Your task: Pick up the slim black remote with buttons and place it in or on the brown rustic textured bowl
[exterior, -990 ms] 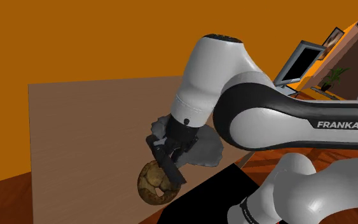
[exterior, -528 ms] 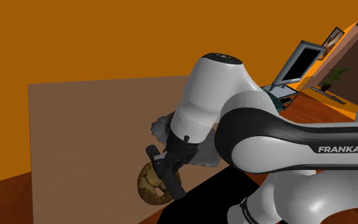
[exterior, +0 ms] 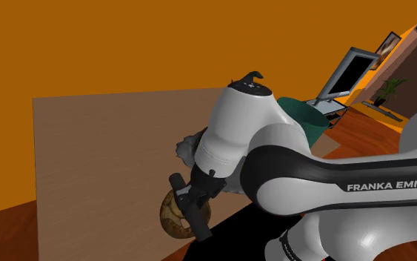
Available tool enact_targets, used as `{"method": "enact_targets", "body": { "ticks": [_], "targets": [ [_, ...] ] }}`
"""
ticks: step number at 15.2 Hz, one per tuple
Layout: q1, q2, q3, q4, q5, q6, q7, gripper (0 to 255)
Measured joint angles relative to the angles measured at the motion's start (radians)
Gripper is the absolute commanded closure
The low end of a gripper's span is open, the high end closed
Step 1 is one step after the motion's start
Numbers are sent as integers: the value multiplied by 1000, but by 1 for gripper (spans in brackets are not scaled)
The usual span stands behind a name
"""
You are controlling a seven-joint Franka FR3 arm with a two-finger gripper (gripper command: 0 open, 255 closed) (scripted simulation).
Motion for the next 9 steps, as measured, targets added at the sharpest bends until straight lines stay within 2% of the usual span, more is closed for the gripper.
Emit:
{"method": "enact_targets", "body": {
  "ticks": [4,5,9],
  "targets": [
    [0,1,1,-2,0,2,0,255],
    [0,1,1,-2,0,2,0,0],
    [0,1,1,-2,0,1,0,0]
  ]
}}
